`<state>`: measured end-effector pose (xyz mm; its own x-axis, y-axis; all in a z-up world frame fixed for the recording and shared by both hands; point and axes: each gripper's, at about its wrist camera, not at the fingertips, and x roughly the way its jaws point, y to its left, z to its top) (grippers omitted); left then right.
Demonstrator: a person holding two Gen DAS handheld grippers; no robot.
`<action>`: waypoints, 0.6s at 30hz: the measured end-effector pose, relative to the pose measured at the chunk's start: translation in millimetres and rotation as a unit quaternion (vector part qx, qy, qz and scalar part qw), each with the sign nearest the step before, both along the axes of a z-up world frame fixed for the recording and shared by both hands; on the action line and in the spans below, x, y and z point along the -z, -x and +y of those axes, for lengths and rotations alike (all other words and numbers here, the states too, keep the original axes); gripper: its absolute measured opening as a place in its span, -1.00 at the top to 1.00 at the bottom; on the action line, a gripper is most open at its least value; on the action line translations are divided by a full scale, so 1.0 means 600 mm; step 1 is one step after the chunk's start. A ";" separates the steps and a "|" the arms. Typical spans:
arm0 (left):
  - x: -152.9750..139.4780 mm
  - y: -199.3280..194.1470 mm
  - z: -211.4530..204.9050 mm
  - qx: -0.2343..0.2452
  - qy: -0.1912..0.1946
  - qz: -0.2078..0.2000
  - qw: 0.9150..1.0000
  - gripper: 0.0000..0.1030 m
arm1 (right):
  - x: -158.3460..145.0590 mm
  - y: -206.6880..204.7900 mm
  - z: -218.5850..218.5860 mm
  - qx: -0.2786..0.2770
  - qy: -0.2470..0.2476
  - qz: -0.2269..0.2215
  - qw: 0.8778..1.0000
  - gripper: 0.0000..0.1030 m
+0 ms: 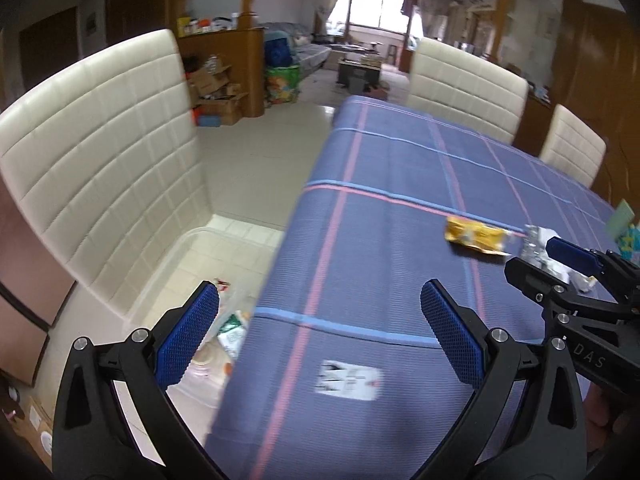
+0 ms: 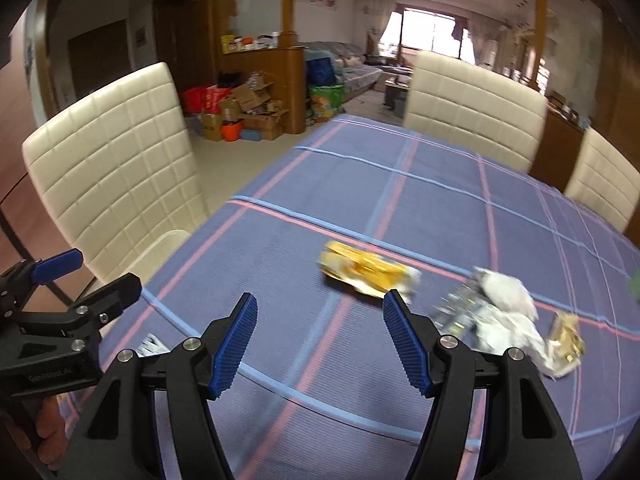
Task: Collect trash
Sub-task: 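Return to the table and grasp the white tissue with the right tool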
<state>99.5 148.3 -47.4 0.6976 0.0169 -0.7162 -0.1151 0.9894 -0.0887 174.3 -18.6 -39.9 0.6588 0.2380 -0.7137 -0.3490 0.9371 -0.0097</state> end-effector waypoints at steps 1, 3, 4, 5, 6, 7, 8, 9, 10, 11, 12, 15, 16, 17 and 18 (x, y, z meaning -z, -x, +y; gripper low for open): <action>-0.001 -0.005 -0.017 0.009 -0.001 0.001 1.000 -0.93 | 0.003 -0.001 -0.025 0.015 -0.001 0.001 1.000 -0.24; 0.001 -0.020 -0.055 0.033 -0.006 0.006 0.999 -0.93 | 0.011 -0.003 -0.070 0.042 0.001 0.003 0.999 -0.24; 0.002 -0.026 -0.069 0.041 -0.008 0.008 0.999 -0.93 | 0.014 -0.005 -0.087 0.052 0.002 0.005 0.999 -0.24; 0.005 -0.036 -0.091 0.054 -0.011 0.012 0.998 -0.93 | 0.018 -0.008 -0.107 0.065 0.004 0.008 0.998 -0.24; 0.008 -0.044 -0.105 0.062 -0.013 0.016 0.998 -0.93 | 0.025 -0.014 -0.133 0.081 0.003 0.015 0.997 -0.24; 0.013 -0.052 -0.121 0.071 -0.014 0.020 0.997 -0.93 | 0.030 -0.018 -0.151 0.090 0.001 0.021 0.996 -0.24; 0.017 -0.063 -0.139 0.080 -0.016 0.026 0.996 -0.93 | 0.036 -0.023 -0.170 0.100 -0.001 0.026 0.995 -0.24; 0.021 -0.071 -0.155 0.088 -0.020 0.029 0.996 -0.93 | 0.039 -0.024 -0.184 0.106 -0.002 0.028 0.994 -0.24; 0.025 -0.078 -0.167 0.093 -0.025 0.031 0.995 -0.93 | 0.044 -0.028 -0.201 0.114 -0.003 0.031 0.993 -0.24; 0.029 -0.088 -0.182 0.099 -0.034 0.032 0.994 -0.93 | 0.048 -0.032 -0.214 0.120 -0.004 0.033 0.992 -0.24; 0.033 -0.092 -0.196 0.104 -0.043 0.034 0.993 -0.93 | 0.051 -0.034 -0.221 0.123 -0.004 0.035 0.992 -0.24; 0.041 -0.122 -0.226 0.113 -0.063 0.039 0.991 -0.93 | 0.062 -0.050 -0.242 0.131 0.001 0.037 0.991 -0.24; 0.042 -0.129 -0.231 0.115 -0.064 0.041 0.990 -0.93 | 0.062 -0.054 -0.241 0.129 0.000 0.039 0.991 -0.24; 0.044 -0.140 -0.237 0.116 -0.067 0.042 0.990 -0.93 | 0.065 -0.061 -0.242 0.127 0.000 0.040 0.991 -0.24; 0.046 -0.149 -0.242 0.117 -0.070 0.045 0.990 -0.93 | 0.066 -0.068 -0.240 0.125 0.001 0.041 0.991 -0.24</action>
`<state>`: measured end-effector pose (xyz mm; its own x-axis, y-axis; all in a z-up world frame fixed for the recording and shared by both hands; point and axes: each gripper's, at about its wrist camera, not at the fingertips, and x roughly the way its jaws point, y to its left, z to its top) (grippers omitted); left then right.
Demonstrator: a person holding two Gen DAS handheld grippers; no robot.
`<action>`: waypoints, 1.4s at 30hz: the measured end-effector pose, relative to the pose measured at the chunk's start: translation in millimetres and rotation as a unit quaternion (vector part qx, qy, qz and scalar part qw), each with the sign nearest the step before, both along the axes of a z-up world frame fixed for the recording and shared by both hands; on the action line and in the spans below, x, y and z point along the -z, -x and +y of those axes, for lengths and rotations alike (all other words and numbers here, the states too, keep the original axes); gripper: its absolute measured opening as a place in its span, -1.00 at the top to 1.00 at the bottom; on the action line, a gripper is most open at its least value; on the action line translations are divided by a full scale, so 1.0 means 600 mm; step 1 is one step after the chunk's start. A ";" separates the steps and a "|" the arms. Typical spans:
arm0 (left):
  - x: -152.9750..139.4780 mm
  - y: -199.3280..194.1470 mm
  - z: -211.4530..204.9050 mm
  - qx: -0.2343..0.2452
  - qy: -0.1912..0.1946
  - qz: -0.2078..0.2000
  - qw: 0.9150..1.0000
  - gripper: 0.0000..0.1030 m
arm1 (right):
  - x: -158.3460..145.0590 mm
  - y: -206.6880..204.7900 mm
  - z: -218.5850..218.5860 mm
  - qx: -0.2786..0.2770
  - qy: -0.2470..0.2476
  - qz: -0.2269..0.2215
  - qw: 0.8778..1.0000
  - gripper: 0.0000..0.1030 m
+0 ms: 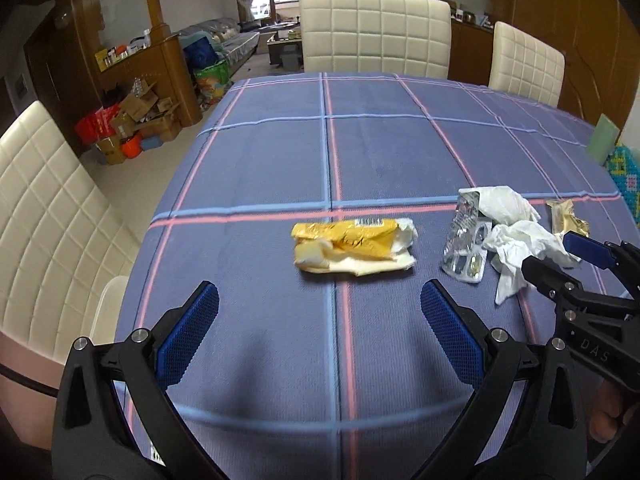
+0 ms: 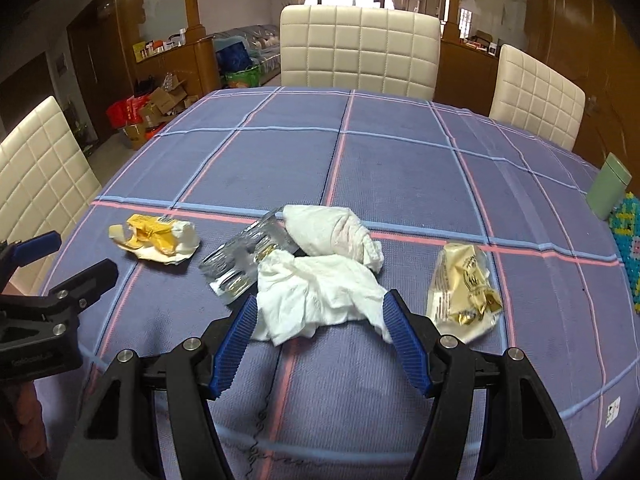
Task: Collect trash
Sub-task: 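Return to the table and grasp the white tissue with the right tool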
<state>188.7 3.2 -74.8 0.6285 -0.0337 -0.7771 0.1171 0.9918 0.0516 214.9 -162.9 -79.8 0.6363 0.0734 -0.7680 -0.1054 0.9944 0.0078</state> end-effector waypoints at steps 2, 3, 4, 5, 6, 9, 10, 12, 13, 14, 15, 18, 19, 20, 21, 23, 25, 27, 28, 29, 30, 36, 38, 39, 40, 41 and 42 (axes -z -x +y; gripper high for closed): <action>0.006 -0.017 -0.010 0.002 -0.007 0.005 1.000 -0.93 | 0.005 -0.011 0.001 -0.003 0.000 0.003 1.000 -0.24; 0.010 -0.027 -0.015 0.004 -0.008 0.009 1.000 -0.93 | 0.010 -0.018 0.001 -0.005 -0.001 0.006 1.000 -0.24; 0.012 -0.033 -0.017 0.005 -0.008 0.012 1.000 -0.93 | 0.012 -0.025 0.003 -0.006 0.000 0.009 1.000 -0.24; 0.016 -0.042 -0.020 0.007 -0.009 0.015 1.000 -0.93 | 0.015 -0.029 0.003 -0.006 0.001 0.011 1.000 -0.24; 0.020 -0.051 -0.022 0.009 -0.012 0.018 1.000 -0.93 | 0.018 -0.032 0.003 -0.007 0.002 0.012 1.000 -0.24; 0.037 -0.072 -0.030 0.009 -0.028 0.026 0.999 -0.93 | 0.029 -0.043 0.000 -0.003 0.000 0.017 1.000 -0.24; 0.043 -0.078 -0.031 0.008 -0.030 0.029 0.999 -0.93 | 0.034 -0.044 -0.003 -0.002 -0.002 0.019 1.000 -0.24; 0.054 -0.091 -0.028 0.003 -0.025 0.035 0.999 -0.93 | 0.039 -0.044 -0.008 0.001 -0.006 0.019 1.000 -0.16; 0.057 -0.094 -0.027 0.002 -0.023 0.037 0.999 -0.93 | 0.040 -0.043 -0.010 0.006 -0.004 0.015 1.000 -0.08; 0.061 -0.097 -0.025 0.003 -0.015 0.038 0.999 -0.92 | 0.040 -0.041 -0.013 0.010 -0.001 0.012 1.000 0.11; 0.062 -0.097 -0.023 0.006 -0.011 0.034 0.999 -0.76 | 0.040 -0.040 -0.014 0.011 0.000 0.009 1.000 0.30; 0.059 -0.091 -0.026 0.022 -0.010 0.021 0.999 -0.45 | 0.035 -0.033 -0.024 0.019 -0.015 0.005 1.000 0.51; 0.059 -0.088 -0.027 0.025 -0.013 0.020 0.999 -0.44 | 0.034 -0.033 -0.025 0.020 -0.019 0.005 1.000 0.53; 0.058 -0.086 -0.027 0.027 -0.014 0.019 0.999 -0.41 | 0.031 -0.030 -0.024 0.019 -0.021 0.004 1.000 0.57; 0.057 -0.084 -0.025 0.028 -0.012 0.019 0.999 -0.38 | 0.027 -0.025 -0.022 0.016 -0.021 0.001 1.000 0.58; 0.054 -0.080 -0.020 0.027 -0.002 0.022 0.999 -0.31 | 0.020 -0.017 -0.018 0.013 -0.020 -0.004 1.000 0.59; 0.053 -0.076 -0.018 0.029 0.000 0.029 0.999 0.30 | 0.016 -0.006 -0.015 0.009 -0.020 -0.007 1.000 0.60; 0.047 -0.066 -0.015 0.033 0.008 0.030 0.999 0.36 | 0.014 0.006 -0.013 0.006 -0.022 -0.008 1.000 0.60; 0.044 -0.060 -0.014 0.035 0.008 0.028 0.999 0.40 | 0.014 0.012 -0.011 0.005 -0.023 -0.006 1.000 0.60; 0.043 -0.054 -0.015 0.036 0.006 0.025 0.999 0.44 | 0.015 0.017 -0.010 0.002 -0.025 -0.004 1.000 0.60; 0.041 -0.048 -0.014 0.036 0.006 0.023 0.999 0.46 | 0.017 0.024 -0.008 0.000 -0.026 -0.001 1.000 0.60; 0.034 -0.004 -0.009 0.043 0.011 0.012 0.999 0.63 | 0.026 0.070 0.039 -0.031 0.008 -0.007 0.999 0.60; 0.035 0.006 -0.009 0.046 0.009 0.009 0.999 0.91 | 0.026 0.079 0.051 -0.042 0.010 -0.010 0.999 0.60; 0.035 0.010 -0.009 0.047 0.008 0.010 0.999 0.97 | 0.025 0.082 0.056 -0.046 0.010 -0.011 0.999 0.60; 0.034 0.013 -0.007 0.048 0.008 0.009 0.999 0.97 | 0.025 0.084 0.059 -0.050 0.011 -0.012 0.999 0.60; 0.033 0.018 -0.006 0.049 0.008 0.008 0.999 0.97 | 0.025 0.086 0.063 -0.053 0.013 -0.014 0.998 0.60; 0.031 0.021 -0.006 0.050 0.008 0.005 0.999 0.98 | 0.025 0.088 0.065 -0.055 0.014 -0.015 0.998 0.60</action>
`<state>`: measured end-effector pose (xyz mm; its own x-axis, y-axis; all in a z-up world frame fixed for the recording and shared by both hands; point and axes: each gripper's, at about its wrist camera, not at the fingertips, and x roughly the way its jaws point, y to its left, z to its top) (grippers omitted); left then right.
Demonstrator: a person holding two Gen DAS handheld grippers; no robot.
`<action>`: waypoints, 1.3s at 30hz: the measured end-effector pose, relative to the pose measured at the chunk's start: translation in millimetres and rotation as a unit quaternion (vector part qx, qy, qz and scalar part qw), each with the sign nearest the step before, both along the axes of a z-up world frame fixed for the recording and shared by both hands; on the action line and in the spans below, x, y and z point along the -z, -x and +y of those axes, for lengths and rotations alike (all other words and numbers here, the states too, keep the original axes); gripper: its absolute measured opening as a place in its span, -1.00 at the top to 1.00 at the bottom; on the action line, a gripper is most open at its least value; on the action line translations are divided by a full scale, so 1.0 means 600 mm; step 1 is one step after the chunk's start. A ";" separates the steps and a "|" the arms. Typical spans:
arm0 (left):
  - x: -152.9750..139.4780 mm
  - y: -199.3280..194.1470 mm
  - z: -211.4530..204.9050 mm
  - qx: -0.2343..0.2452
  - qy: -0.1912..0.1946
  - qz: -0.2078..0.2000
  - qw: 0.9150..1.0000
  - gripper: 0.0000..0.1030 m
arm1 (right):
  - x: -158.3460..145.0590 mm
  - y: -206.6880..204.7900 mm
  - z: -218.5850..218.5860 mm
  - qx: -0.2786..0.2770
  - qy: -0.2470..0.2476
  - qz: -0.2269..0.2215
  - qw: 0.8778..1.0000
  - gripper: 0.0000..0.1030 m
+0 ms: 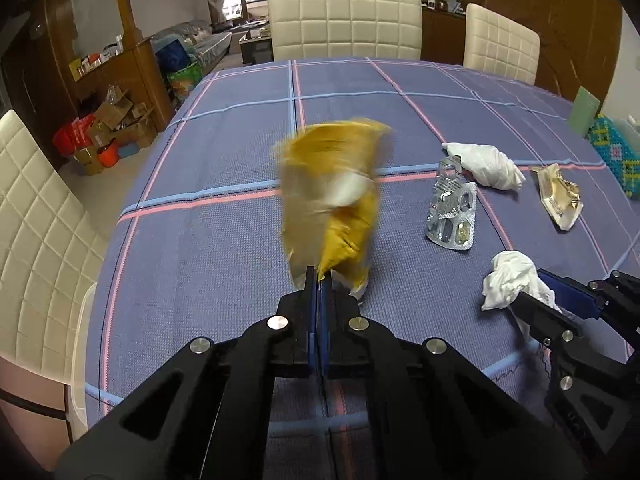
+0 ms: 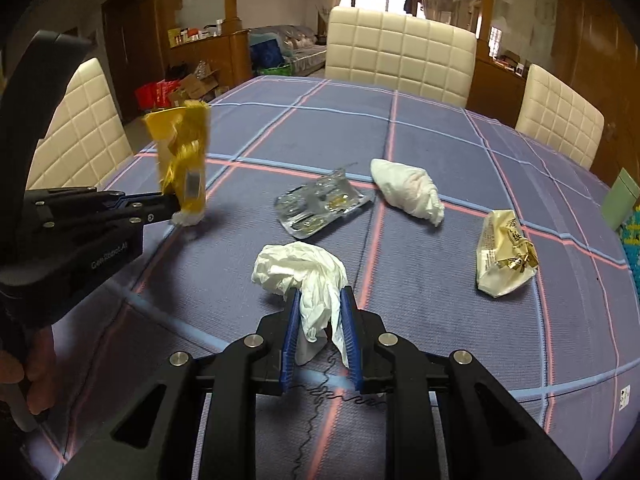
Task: Collect trash
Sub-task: 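Return to the table and grasp the white tissue with the right tool, then grasp the yellow wrapper with the left tool while the right tool holds the tissue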
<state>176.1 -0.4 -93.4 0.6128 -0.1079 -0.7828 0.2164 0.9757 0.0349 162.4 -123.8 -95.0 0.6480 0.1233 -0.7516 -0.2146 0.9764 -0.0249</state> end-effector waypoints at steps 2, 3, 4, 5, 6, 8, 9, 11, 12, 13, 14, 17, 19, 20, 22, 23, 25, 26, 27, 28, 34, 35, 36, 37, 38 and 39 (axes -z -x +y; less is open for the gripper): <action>-0.004 0.005 0.000 0.001 -0.001 -0.005 1.000 0.98 | 0.000 0.003 0.004 -0.005 0.003 -0.002 1.000 0.60; -0.005 0.006 -0.002 0.002 -0.001 -0.006 1.000 0.98 | 0.000 0.003 0.004 -0.005 0.003 -0.003 1.000 0.60; -0.005 0.009 -0.003 0.003 0.000 -0.006 1.000 0.98 | -0.001 0.002 0.002 -0.004 0.001 -0.002 1.000 0.60; -0.006 0.010 -0.004 0.005 0.000 -0.007 1.000 0.98 | -0.001 0.003 -0.001 -0.003 0.000 -0.002 1.000 0.60; -0.008 0.011 -0.006 0.006 0.000 -0.008 1.000 0.98 | -0.002 0.002 -0.003 0.000 -0.001 -0.003 1.000 0.60; -0.008 0.013 -0.009 0.009 0.001 -0.007 1.000 0.98 | -0.005 0.003 -0.008 0.004 -0.002 -0.005 1.000 0.60; -0.009 0.013 -0.011 0.010 0.001 -0.007 1.000 0.98 | -0.006 0.002 -0.011 0.006 -0.004 -0.006 1.000 0.60; -0.009 0.015 -0.014 0.014 0.002 -0.007 1.000 0.98 | -0.008 0.002 -0.015 0.010 -0.007 -0.006 1.000 0.60; -0.009 0.017 -0.016 0.015 0.003 -0.006 1.000 0.98 | -0.008 0.002 -0.017 0.012 -0.008 -0.006 1.000 0.60; -0.009 0.017 -0.016 0.016 0.004 -0.006 1.000 0.98 | -0.009 0.002 -0.019 0.015 -0.009 -0.006 1.000 0.60; -0.010 0.018 -0.017 0.018 0.005 -0.006 1.000 0.98 | -0.010 0.002 -0.021 0.016 -0.010 -0.006 1.000 0.60; -0.011 0.023 -0.018 0.022 0.005 -0.006 1.000 0.98 | -0.012 0.003 -0.023 0.017 -0.012 -0.006 1.000 0.60; -0.011 0.024 -0.019 0.023 0.006 -0.005 1.000 0.98 | -0.013 0.004 -0.022 0.016 -0.012 -0.007 1.000 0.60; -0.011 0.025 -0.019 0.024 0.006 -0.005 1.000 0.98 | -0.013 0.005 -0.022 0.015 -0.012 -0.007 1.000 0.60; -0.010 0.026 -0.021 0.025 0.005 -0.005 1.000 0.98 | -0.012 0.006 -0.023 0.015 -0.013 -0.008 1.000 0.60; -0.010 0.028 -0.021 0.025 0.005 -0.005 1.000 0.98 | -0.012 0.005 -0.024 0.016 -0.013 -0.008 1.000 0.60; -0.010 0.030 -0.021 0.026 0.004 -0.005 1.000 0.98 | -0.012 0.005 -0.025 0.016 -0.014 -0.008 1.000 0.60; -0.010 0.031 -0.022 0.027 0.004 -0.005 1.000 0.98 | -0.012 0.006 -0.026 0.016 -0.014 -0.008 1.000 0.60; -0.010 0.031 -0.023 0.028 0.004 -0.005 1.000 0.98 | -0.013 0.006 -0.027 0.016 -0.015 -0.008 1.000 0.60; -0.010 0.031 -0.024 0.029 0.004 -0.005 1.000 0.98 | -0.012 0.005 -0.026 0.016 -0.014 -0.008 1.000 0.60; -0.010 0.033 -0.029 0.033 0.002 -0.005 0.999 0.98 | -0.011 0.009 -0.024 0.012 -0.014 -0.006 1.000 0.60; -0.009 0.033 -0.029 0.034 0.002 -0.004 0.999 0.98 | -0.011 0.009 -0.023 0.011 -0.014 -0.006 1.000 0.60; -0.009 0.034 -0.029 0.033 0.002 -0.004 0.999 0.98 | -0.011 0.010 -0.022 0.011 -0.014 -0.006 1.000 0.60; -0.010 0.034 -0.029 0.033 0.002 -0.004 0.999 0.98 | -0.011 0.010 -0.022 0.010 -0.014 -0.006 1.000 0.60; -0.010 0.034 -0.029 0.033 0.003 -0.004 0.999 0.98 | -0.011 0.010 -0.022 0.010 -0.014 -0.006 1.000 0.60; -0.010 0.034 -0.029 0.033 0.002 -0.004 0.999 0.98 | -0.012 0.009 -0.022 0.010 -0.014 -0.006 1.000 0.60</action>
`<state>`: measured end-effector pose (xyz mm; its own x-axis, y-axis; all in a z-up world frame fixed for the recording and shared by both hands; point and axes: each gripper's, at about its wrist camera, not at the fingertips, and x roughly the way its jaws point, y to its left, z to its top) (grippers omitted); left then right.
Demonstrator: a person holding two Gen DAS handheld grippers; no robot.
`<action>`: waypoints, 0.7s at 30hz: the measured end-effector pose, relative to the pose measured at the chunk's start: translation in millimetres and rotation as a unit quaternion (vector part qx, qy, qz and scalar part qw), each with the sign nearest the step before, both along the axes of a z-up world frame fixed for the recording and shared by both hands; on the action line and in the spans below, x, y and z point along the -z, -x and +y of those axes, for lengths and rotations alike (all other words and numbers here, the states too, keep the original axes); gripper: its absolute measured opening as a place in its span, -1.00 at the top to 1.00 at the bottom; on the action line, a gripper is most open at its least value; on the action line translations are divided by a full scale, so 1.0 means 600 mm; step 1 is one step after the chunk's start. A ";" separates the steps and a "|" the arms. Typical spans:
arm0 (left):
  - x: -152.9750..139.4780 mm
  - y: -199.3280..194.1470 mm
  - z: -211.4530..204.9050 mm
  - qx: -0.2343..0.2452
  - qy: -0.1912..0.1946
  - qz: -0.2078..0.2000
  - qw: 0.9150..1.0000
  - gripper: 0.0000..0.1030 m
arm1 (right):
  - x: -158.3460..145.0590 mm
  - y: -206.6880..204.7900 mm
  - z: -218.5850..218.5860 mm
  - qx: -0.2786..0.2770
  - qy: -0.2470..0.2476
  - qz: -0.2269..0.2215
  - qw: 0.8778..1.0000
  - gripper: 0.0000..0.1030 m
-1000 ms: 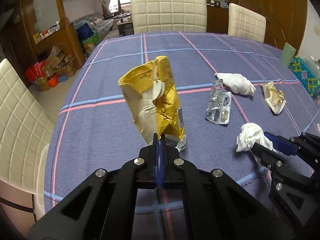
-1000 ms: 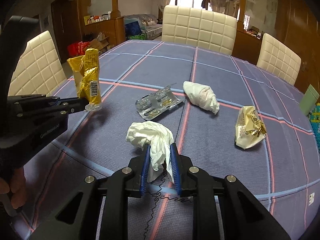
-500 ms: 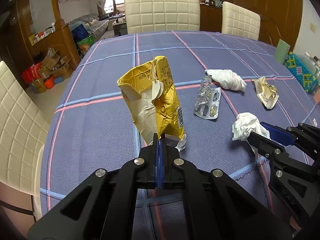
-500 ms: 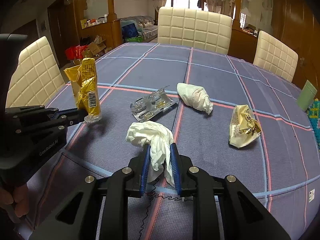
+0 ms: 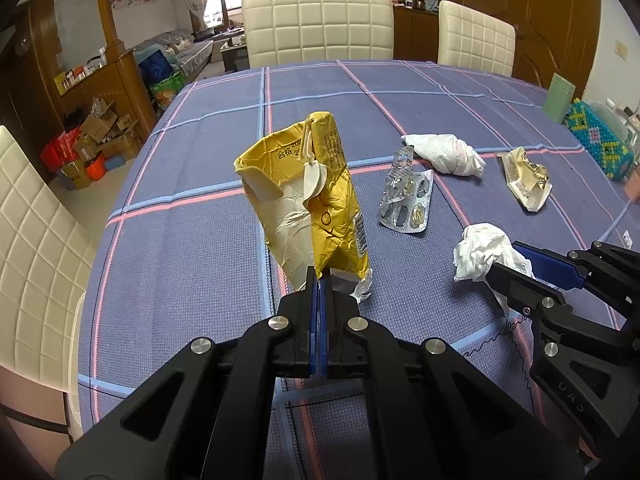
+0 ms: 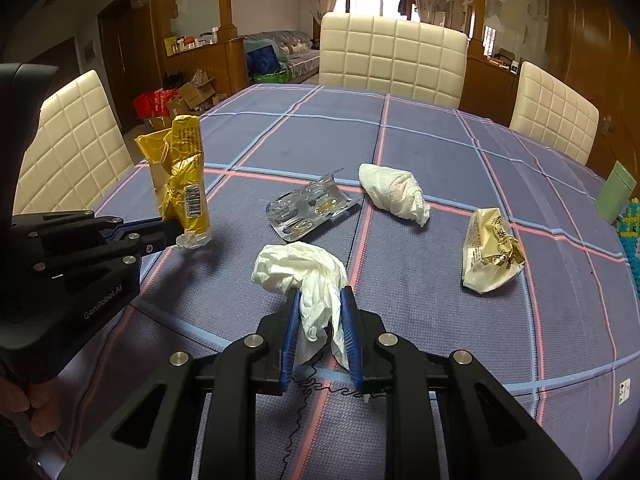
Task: Collect trash
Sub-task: 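Grasp the yellow wrapper with the left tool while the right tool holds the tissue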
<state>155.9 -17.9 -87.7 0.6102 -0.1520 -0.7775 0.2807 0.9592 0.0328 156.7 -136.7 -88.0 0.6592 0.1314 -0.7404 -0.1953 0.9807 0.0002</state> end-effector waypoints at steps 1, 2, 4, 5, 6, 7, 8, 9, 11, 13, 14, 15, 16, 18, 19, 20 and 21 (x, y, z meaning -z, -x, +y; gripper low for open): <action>0.000 0.000 0.000 0.001 0.000 0.000 1.000 0.98 | 0.000 0.000 0.000 0.000 0.000 0.000 1.000 0.60; 0.000 0.000 0.000 0.000 0.001 0.001 1.000 0.98 | 0.000 0.000 0.000 0.001 0.000 0.000 1.000 0.60; 0.000 0.001 0.000 0.001 0.001 0.001 1.000 0.98 | 0.000 0.000 0.000 0.002 -0.001 0.000 1.000 0.60; 0.001 0.002 -0.001 0.003 0.001 0.001 1.000 0.98 | -0.001 0.000 -0.001 0.002 -0.001 0.000 1.000 0.60; 0.001 0.002 -0.002 0.003 0.001 0.001 1.000 0.98 | -0.001 0.000 -0.001 0.002 -0.002 0.001 1.000 0.60; 0.001 0.002 -0.002 0.002 0.001 0.001 1.000 0.98 | -0.001 0.000 -0.001 0.002 -0.002 0.001 1.000 0.60; 0.001 0.002 -0.001 0.003 0.002 0.003 1.000 0.98 | -0.001 0.000 -0.001 0.001 -0.002 0.001 1.000 0.60; 0.001 0.001 -0.001 0.005 0.003 0.005 1.000 0.98 | -0.001 0.000 -0.001 0.001 -0.002 0.001 1.000 0.60; 0.002 0.002 -0.001 0.005 0.003 0.008 1.000 0.98 | -0.002 0.000 -0.001 0.000 -0.002 0.001 1.000 0.60; 0.001 0.004 -0.002 0.007 0.002 0.007 1.000 0.98 | -0.002 0.001 -0.001 0.000 -0.002 0.001 1.000 0.60; 0.001 0.005 -0.003 0.008 0.002 0.007 1.000 0.98 | -0.002 0.001 -0.001 0.000 -0.003 0.001 1.000 0.60; 0.000 0.006 -0.003 0.009 0.001 0.005 1.000 0.98 | -0.002 0.001 0.000 0.000 -0.003 0.002 1.000 0.60; -0.001 0.006 -0.003 0.009 0.001 0.005 1.000 0.98 | -0.002 0.001 0.000 0.000 -0.004 0.002 1.000 0.60; -0.001 0.007 -0.003 0.011 0.003 0.006 1.000 0.98 | -0.003 0.002 0.001 0.000 -0.004 0.001 1.000 0.60; -0.002 0.008 -0.004 0.012 0.002 0.005 1.000 0.98 | -0.003 0.002 0.002 0.000 -0.003 0.001 1.000 0.60; -0.002 0.010 -0.004 0.013 0.001 0.004 1.000 0.98 | -0.004 0.003 0.003 -0.001 -0.003 0.000 1.000 0.60; -0.003 0.011 -0.004 0.014 0.001 0.004 1.000 0.98 | -0.005 0.004 0.004 -0.002 -0.003 0.000 1.000 0.60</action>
<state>149.4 -20.5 -86.1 0.5991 -0.1701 -0.7824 0.3068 0.9514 0.0281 154.6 -134.0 -85.1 0.6593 0.1376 -0.7392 -0.1984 0.9801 0.0055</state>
